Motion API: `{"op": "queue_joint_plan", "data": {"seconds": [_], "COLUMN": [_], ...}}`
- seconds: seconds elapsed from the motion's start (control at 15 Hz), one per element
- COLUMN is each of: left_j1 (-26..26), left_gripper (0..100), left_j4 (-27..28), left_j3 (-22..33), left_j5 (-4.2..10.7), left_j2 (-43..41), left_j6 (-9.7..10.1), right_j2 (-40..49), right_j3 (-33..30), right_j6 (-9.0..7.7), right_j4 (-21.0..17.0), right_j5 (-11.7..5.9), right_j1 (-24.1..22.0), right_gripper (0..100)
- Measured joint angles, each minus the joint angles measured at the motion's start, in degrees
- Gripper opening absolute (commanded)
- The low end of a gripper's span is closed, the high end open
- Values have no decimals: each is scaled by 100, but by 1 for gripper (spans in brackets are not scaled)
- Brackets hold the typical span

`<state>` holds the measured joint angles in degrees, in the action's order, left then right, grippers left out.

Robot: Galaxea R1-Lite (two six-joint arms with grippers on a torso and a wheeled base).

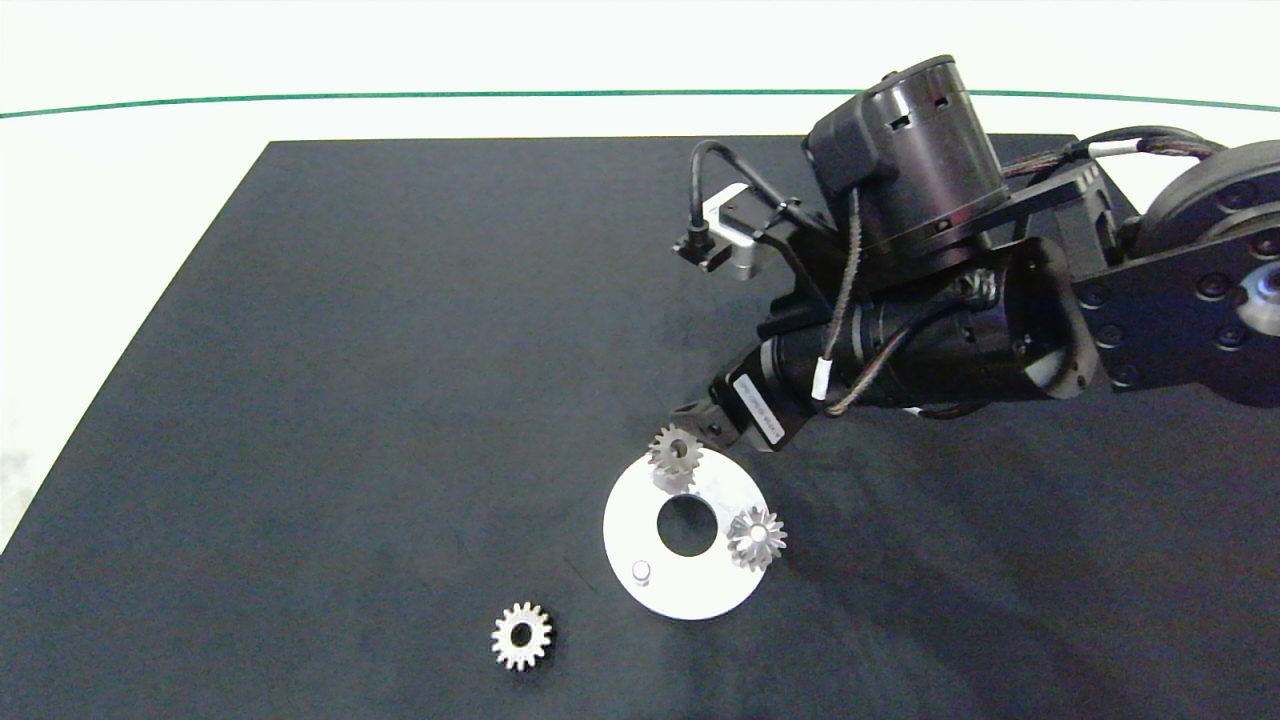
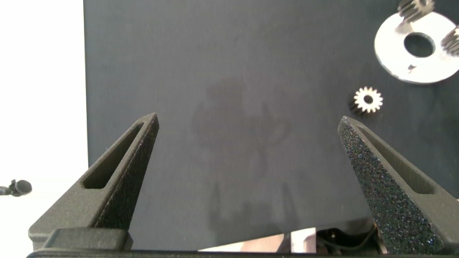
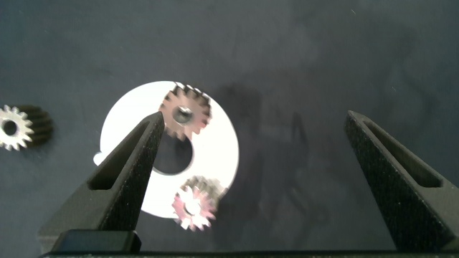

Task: Install three planetary gears onto the carrier pins

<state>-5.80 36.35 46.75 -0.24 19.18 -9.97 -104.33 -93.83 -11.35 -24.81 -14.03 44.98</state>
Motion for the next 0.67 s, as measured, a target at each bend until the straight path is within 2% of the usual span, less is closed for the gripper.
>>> {"op": "queue_joint_plan", "data": {"seconds": [0.67], "left_j1": [10], "left_gripper": [100], "left_j4": [2], "left_j3": [127], "left_j5": [-2], "left_j2": [24], "left_j6": [2], "right_j2": [-129], "right_j3": [222], "right_j6": [6], "right_j4": [9], "right_j5": [0], "right_j1": [-160], "right_gripper": [100]}}
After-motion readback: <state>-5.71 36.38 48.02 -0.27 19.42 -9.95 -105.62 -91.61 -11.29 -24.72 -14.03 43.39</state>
